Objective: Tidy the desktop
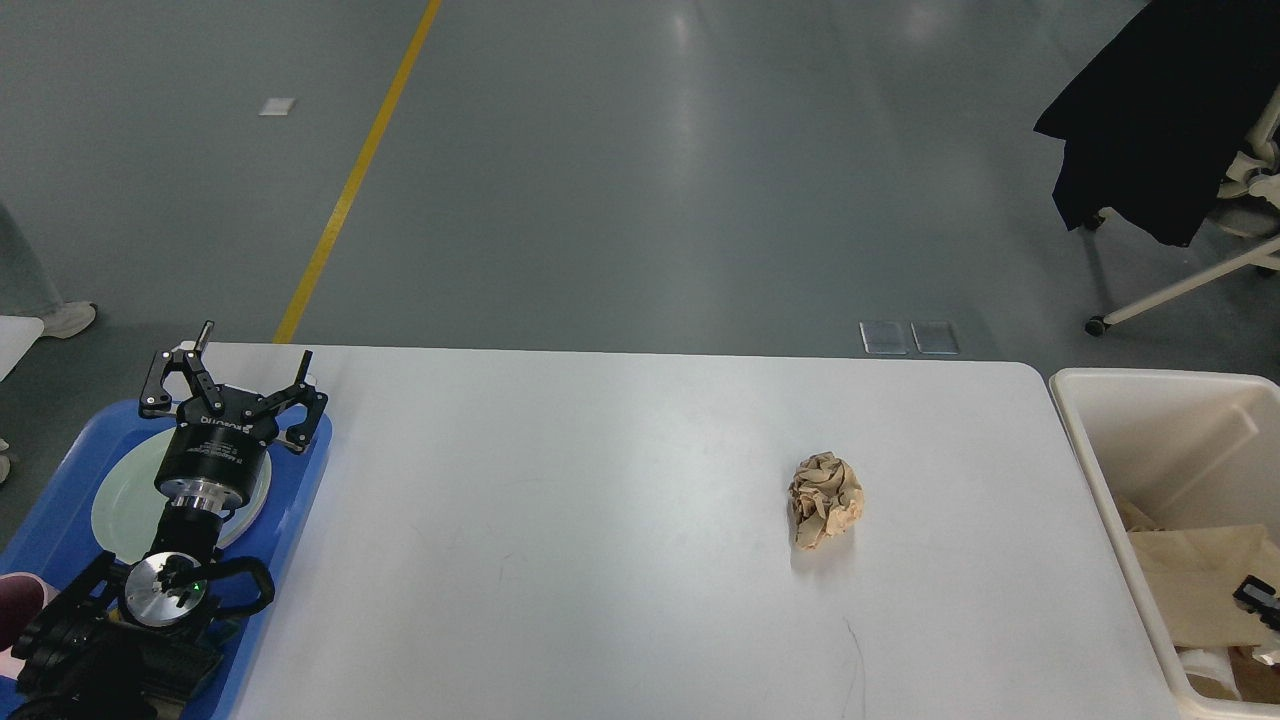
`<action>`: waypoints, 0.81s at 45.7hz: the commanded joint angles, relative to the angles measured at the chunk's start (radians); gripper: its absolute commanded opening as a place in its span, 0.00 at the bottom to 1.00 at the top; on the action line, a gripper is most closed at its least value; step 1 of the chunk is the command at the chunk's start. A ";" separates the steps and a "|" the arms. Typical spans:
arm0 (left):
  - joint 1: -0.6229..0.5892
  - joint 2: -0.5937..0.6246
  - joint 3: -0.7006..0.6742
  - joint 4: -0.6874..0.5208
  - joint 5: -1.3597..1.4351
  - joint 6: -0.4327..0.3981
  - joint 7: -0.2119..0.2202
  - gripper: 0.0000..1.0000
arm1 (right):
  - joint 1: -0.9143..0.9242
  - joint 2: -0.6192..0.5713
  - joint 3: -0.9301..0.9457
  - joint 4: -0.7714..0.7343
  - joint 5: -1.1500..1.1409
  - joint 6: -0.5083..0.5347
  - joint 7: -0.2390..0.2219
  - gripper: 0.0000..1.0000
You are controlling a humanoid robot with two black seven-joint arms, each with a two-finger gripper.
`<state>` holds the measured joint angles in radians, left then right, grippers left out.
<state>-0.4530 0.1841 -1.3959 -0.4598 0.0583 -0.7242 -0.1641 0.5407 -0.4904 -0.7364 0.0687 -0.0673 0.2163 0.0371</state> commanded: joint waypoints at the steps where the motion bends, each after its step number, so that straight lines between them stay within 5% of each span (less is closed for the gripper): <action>1: 0.001 0.000 0.000 0.000 0.000 0.000 0.000 0.96 | -0.065 0.062 0.012 -0.030 -0.008 -0.084 -0.013 0.00; 25: -0.001 0.000 0.000 0.000 0.000 0.000 0.000 0.96 | -0.074 0.081 0.015 -0.032 -0.011 -0.107 -0.020 0.02; 30: 0.001 0.000 0.000 0.000 0.000 0.000 0.000 0.96 | -0.074 0.082 0.015 -0.030 -0.011 -0.153 -0.019 0.32; 33: -0.001 0.000 0.000 0.000 0.000 0.000 0.000 0.96 | -0.074 0.084 0.015 -0.030 -0.011 -0.198 -0.017 0.67; 34: 0.001 0.000 0.000 0.000 0.000 0.000 0.000 0.96 | -0.074 0.084 0.015 -0.030 -0.011 -0.231 -0.017 0.89; 37: -0.001 0.000 0.000 0.000 0.000 0.000 0.000 0.96 | -0.073 0.084 0.015 -0.030 -0.011 -0.262 -0.017 1.00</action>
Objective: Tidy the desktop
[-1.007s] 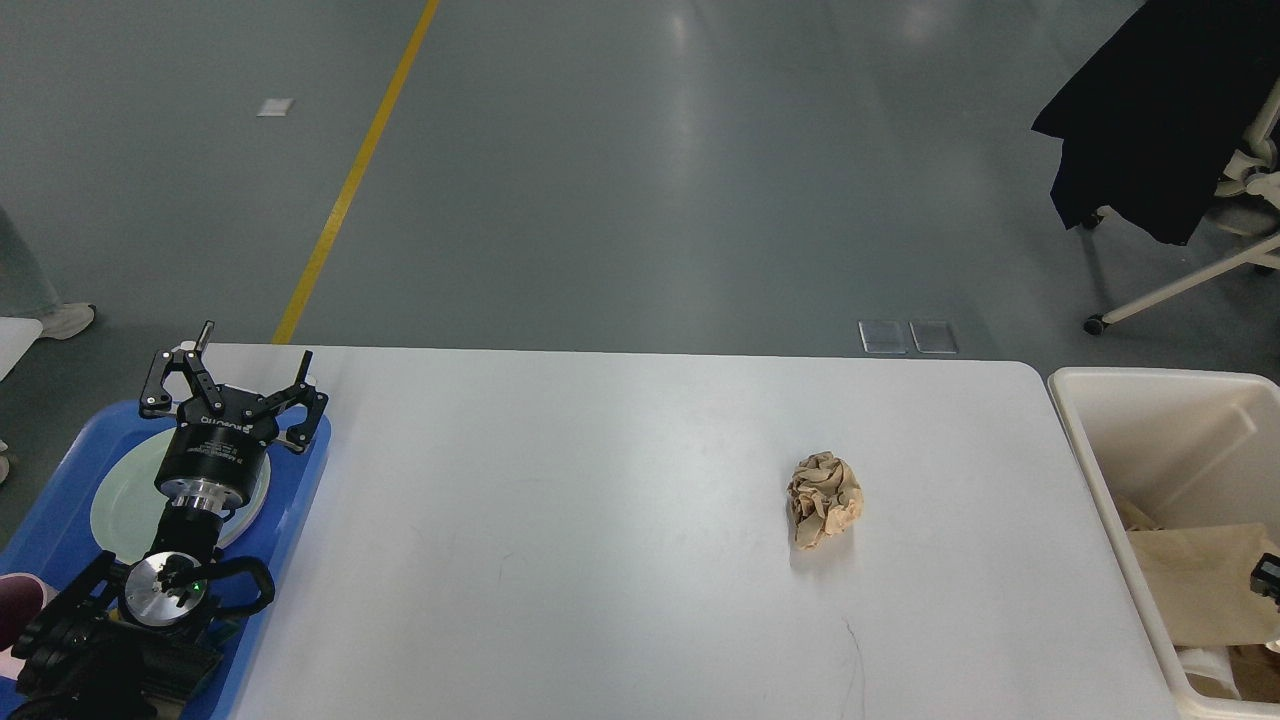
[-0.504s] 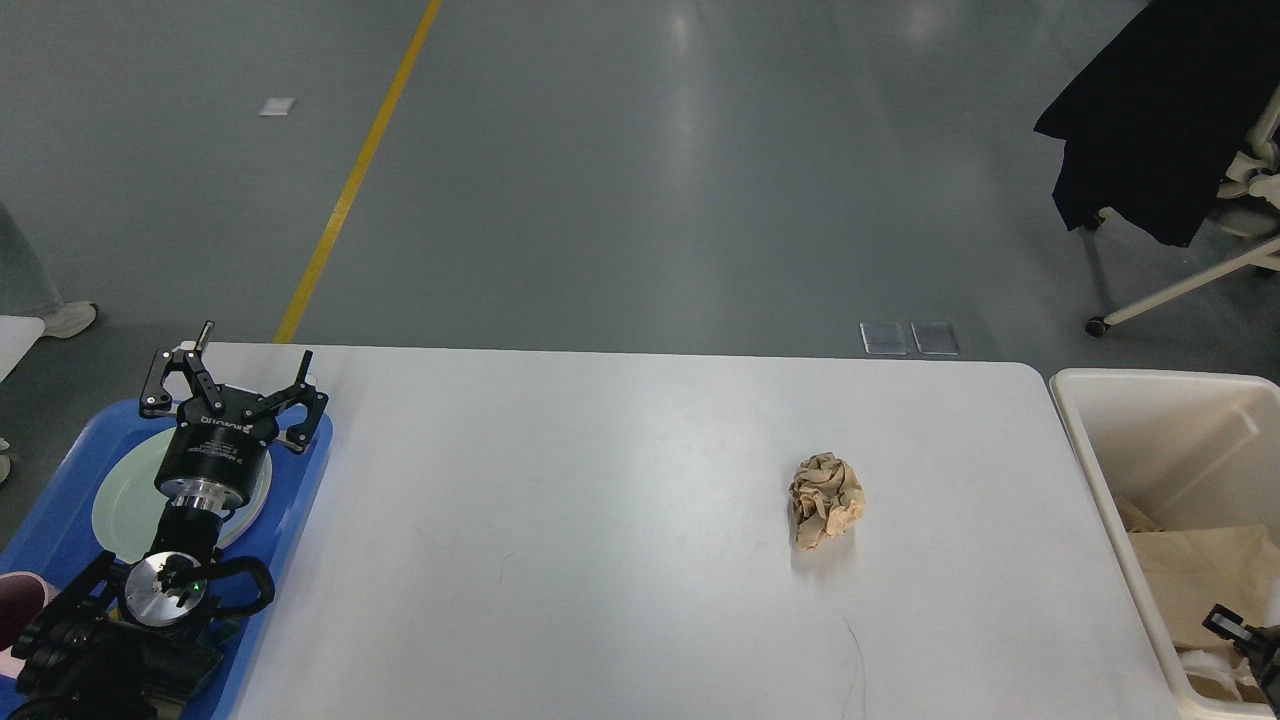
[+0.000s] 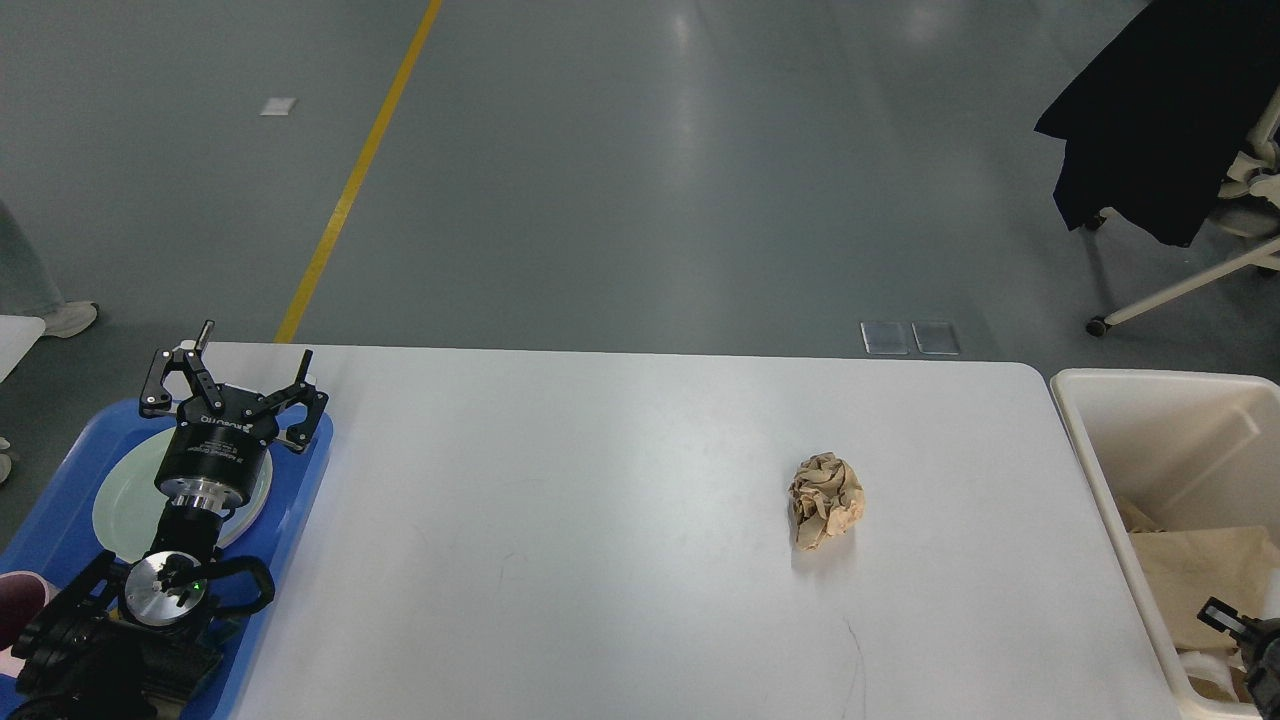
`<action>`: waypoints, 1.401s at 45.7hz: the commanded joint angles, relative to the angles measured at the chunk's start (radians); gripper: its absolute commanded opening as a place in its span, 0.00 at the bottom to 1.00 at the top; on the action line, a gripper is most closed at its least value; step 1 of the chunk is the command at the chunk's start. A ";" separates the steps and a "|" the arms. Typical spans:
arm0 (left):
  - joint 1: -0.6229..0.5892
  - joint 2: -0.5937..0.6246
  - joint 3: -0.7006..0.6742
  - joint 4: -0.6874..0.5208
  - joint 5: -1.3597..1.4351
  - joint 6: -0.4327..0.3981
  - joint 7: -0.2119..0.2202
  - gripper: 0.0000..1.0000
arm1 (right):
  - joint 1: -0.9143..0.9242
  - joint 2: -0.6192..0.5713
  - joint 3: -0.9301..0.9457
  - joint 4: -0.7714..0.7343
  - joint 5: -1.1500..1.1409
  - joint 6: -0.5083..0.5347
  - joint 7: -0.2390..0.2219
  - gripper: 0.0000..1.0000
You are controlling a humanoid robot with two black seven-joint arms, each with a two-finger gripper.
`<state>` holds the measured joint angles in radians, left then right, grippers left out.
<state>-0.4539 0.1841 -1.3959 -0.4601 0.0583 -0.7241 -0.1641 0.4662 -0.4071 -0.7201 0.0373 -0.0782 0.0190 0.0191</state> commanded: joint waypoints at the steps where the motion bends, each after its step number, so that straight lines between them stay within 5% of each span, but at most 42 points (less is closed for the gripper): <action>1: 0.000 0.000 0.000 0.000 0.000 0.000 0.000 0.96 | 0.002 0.001 -0.001 0.003 0.000 -0.068 0.001 1.00; 34: 0.000 0.000 0.000 0.000 0.000 0.000 0.000 0.96 | 0.032 0.008 0.013 0.015 0.006 -0.082 -0.005 1.00; 39: 0.000 0.000 0.000 0.000 0.000 0.000 0.000 0.96 | 0.104 -0.021 0.014 0.036 0.003 -0.065 -0.066 1.00; 46: 0.000 0.000 0.000 0.000 0.000 0.000 0.000 0.96 | 0.314 -0.191 -0.056 0.304 -0.075 -0.001 -0.241 1.00; 55: 0.000 0.000 0.000 0.000 0.000 0.000 0.000 0.96 | 0.768 -0.314 -0.274 0.789 -0.276 0.035 -0.265 1.00; 64: 0.000 0.000 0.002 0.000 0.000 0.000 0.000 0.96 | 1.225 -0.217 -0.553 1.105 -0.272 0.240 -0.271 1.00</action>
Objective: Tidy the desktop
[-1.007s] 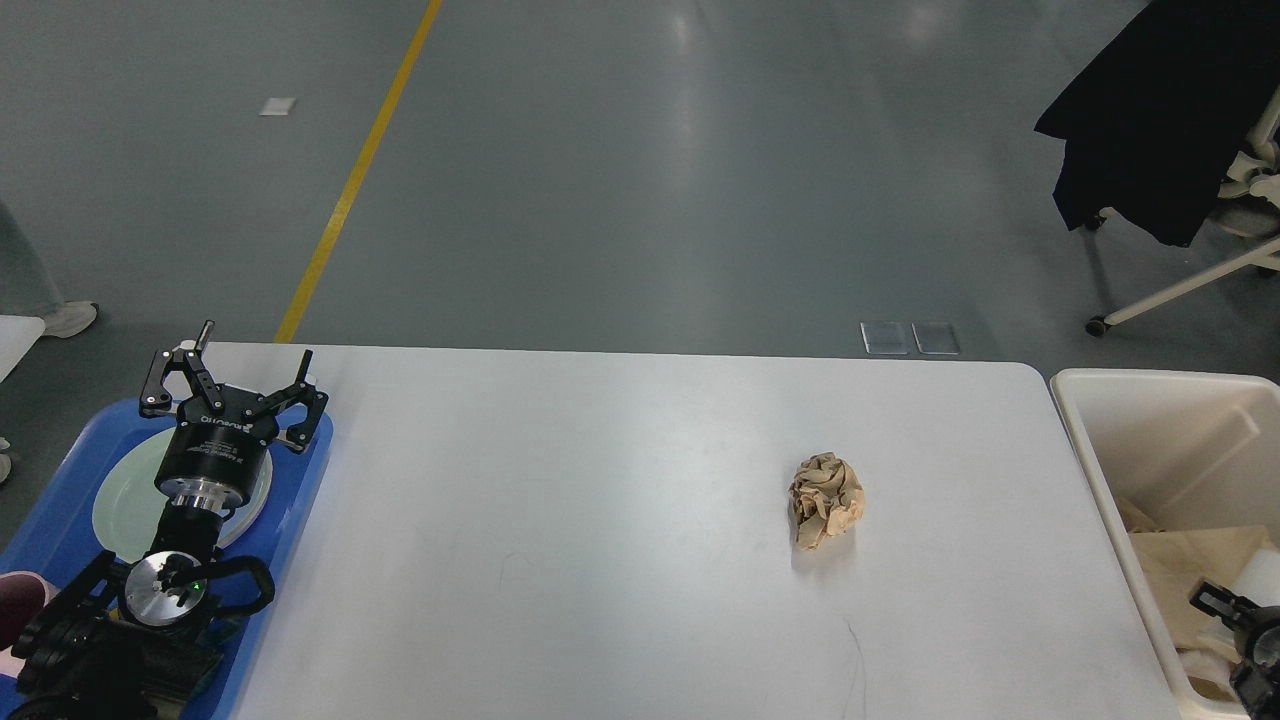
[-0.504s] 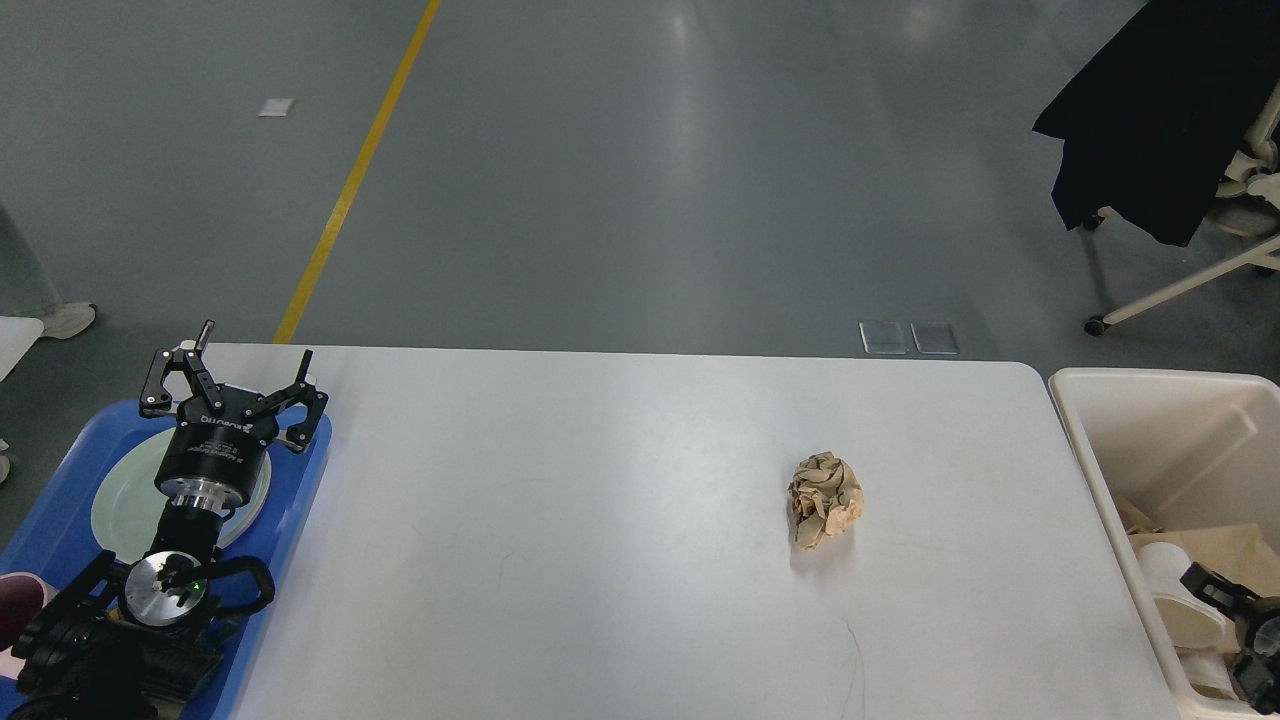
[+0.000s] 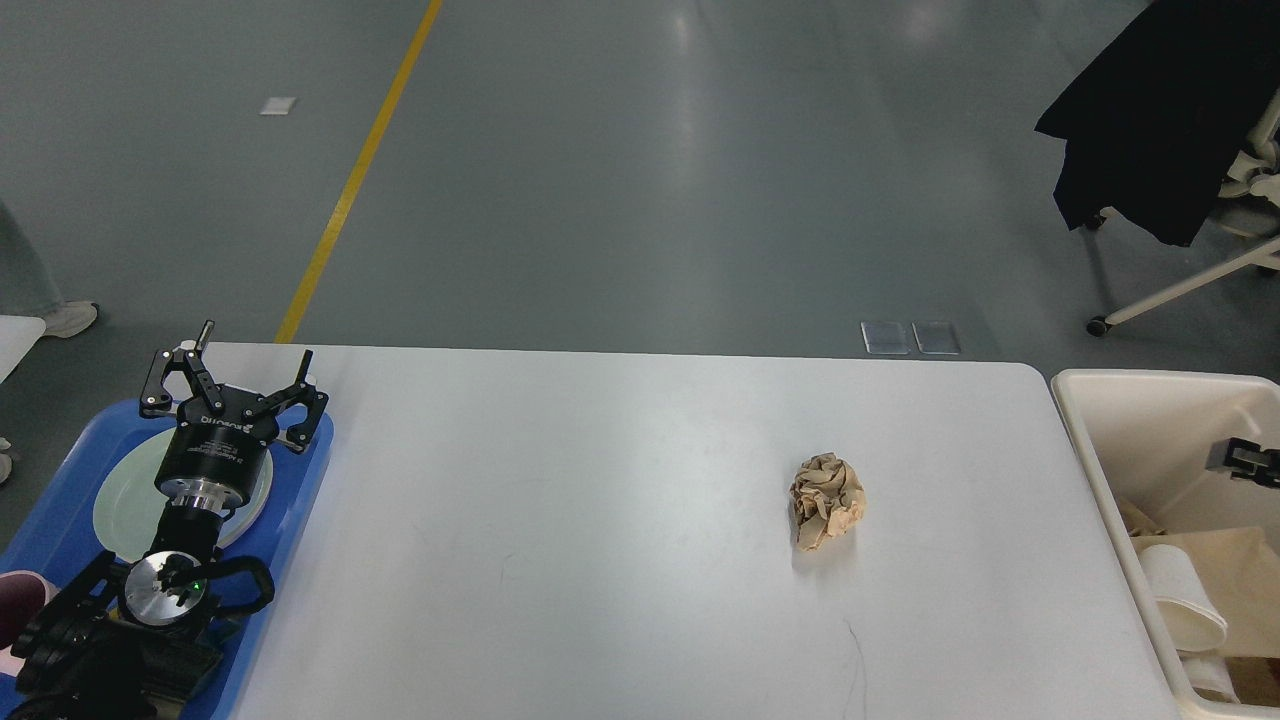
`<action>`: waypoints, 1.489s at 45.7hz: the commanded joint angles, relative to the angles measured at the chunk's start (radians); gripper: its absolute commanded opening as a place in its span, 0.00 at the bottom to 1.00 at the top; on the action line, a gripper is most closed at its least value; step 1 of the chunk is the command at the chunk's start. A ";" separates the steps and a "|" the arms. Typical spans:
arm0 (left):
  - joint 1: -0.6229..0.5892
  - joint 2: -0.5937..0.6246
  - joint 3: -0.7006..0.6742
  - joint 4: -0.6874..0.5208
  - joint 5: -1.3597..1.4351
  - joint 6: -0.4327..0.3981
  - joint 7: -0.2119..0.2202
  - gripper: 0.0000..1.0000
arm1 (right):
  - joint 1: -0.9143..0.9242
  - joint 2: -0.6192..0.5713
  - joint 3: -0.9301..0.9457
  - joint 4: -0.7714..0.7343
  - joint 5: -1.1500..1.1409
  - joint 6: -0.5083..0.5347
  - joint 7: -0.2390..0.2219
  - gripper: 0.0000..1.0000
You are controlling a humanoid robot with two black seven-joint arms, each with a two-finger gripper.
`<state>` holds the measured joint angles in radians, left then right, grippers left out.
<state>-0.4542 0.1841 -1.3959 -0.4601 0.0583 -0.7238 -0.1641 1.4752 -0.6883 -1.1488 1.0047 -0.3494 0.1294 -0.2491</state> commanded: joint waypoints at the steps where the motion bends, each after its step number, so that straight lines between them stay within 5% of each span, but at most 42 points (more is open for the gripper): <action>1: 0.000 0.000 0.000 0.000 0.000 0.000 0.000 0.96 | 0.253 0.087 -0.146 0.152 0.000 0.171 -0.002 1.00; 6: 0.000 0.000 0.000 0.000 0.000 0.000 0.000 0.96 | 0.416 0.200 -0.192 0.192 0.004 0.422 -0.002 1.00; 10: 0.000 0.000 0.000 0.000 0.000 0.000 0.000 0.96 | 0.542 0.245 -0.186 0.277 0.010 0.522 0.001 1.00; 26: 0.002 0.000 0.000 0.000 0.000 0.001 0.000 0.97 | 0.913 0.383 -0.173 0.723 0.207 0.417 0.021 0.99; 35: 0.002 0.000 -0.002 0.001 0.000 0.003 0.000 0.96 | 0.971 0.507 -0.170 0.741 0.257 0.408 0.152 0.98; 53: 0.000 0.000 0.000 0.000 0.000 0.001 0.000 0.96 | 0.788 0.474 -0.068 0.574 0.248 0.343 0.137 1.00; 68: 0.000 0.000 0.000 0.000 0.000 0.001 0.000 0.96 | 0.295 0.567 0.044 0.114 0.248 0.315 0.106 1.00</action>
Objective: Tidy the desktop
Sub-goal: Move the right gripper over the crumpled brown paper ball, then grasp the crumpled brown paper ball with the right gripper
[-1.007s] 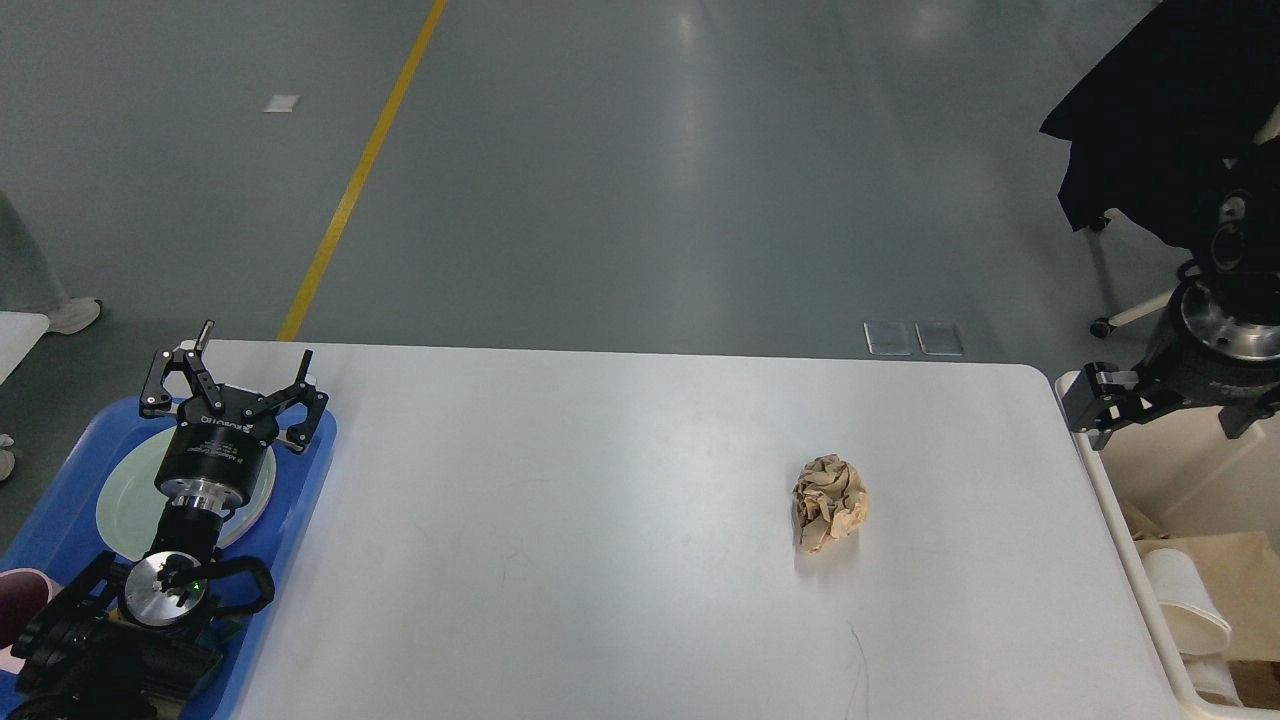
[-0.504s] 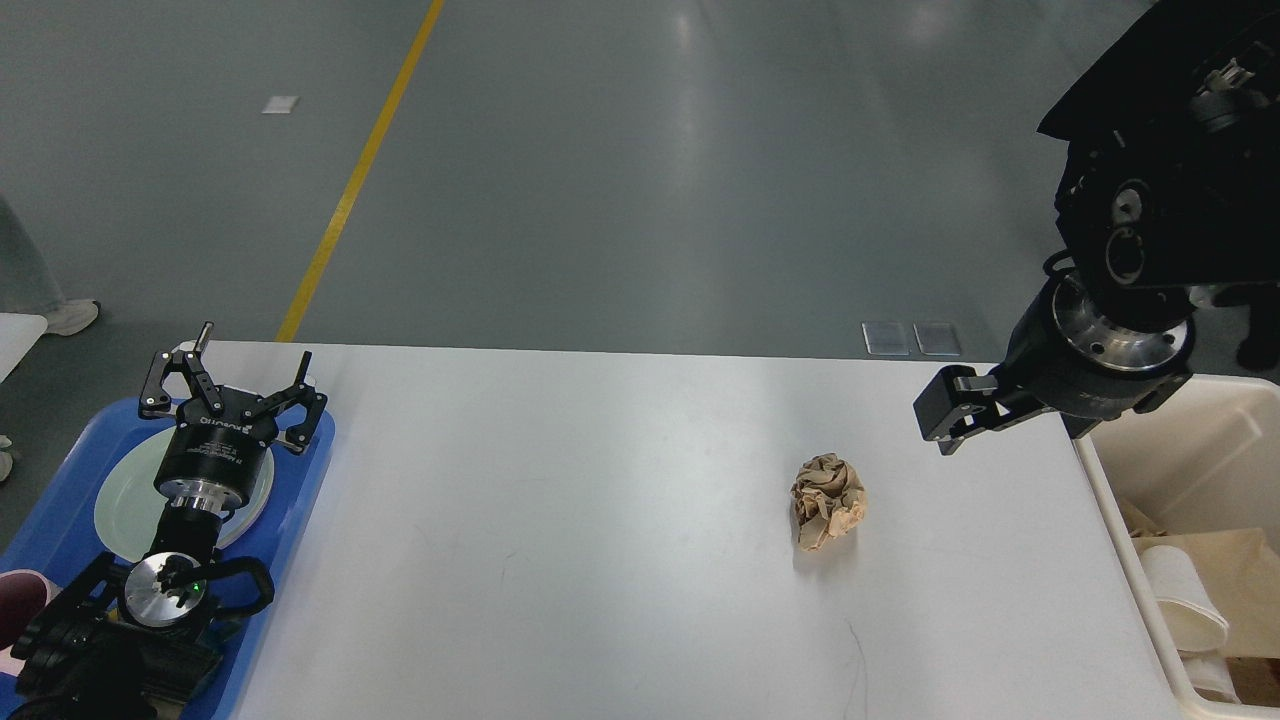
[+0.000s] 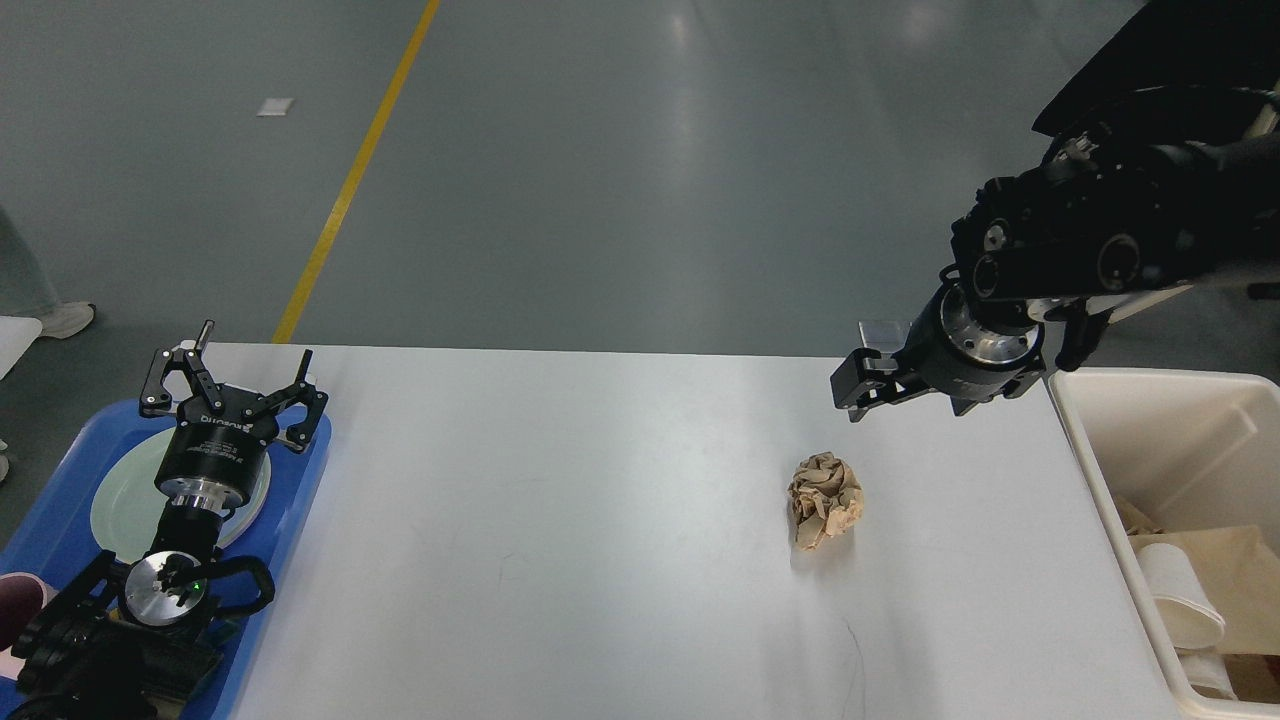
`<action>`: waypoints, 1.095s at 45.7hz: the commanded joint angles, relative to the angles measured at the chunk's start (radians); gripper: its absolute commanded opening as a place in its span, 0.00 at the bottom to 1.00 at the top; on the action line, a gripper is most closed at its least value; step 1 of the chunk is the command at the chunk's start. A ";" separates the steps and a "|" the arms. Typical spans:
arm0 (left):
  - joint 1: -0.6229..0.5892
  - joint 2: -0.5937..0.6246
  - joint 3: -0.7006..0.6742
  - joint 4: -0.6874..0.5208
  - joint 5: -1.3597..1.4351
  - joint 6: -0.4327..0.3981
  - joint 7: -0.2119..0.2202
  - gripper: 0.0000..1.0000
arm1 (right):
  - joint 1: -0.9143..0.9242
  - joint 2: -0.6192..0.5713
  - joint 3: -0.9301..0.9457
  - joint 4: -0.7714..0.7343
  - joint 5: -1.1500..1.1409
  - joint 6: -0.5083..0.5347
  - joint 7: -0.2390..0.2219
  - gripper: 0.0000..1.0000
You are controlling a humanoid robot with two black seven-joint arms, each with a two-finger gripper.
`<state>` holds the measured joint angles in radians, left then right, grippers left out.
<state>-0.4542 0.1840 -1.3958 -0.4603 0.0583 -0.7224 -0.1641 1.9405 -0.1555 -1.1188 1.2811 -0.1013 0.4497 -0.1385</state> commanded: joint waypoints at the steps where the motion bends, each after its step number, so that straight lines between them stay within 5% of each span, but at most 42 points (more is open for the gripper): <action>1: 0.000 0.000 0.000 0.000 0.000 0.000 0.000 0.96 | -0.207 0.043 0.016 -0.193 0.002 -0.006 -0.004 1.00; 20: 0.000 0.000 0.001 0.000 0.001 -0.002 0.000 0.96 | -0.589 0.171 0.096 -0.569 -0.001 -0.062 -0.004 1.00; 50: 0.000 0.000 0.001 0.000 0.000 -0.002 0.000 0.96 | -0.692 0.225 0.117 -0.583 -0.095 -0.316 -0.004 0.95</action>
<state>-0.4541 0.1841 -1.3943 -0.4602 0.0583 -0.7241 -0.1631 1.2534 0.0664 -1.0086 0.6981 -0.1613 0.1681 -0.1413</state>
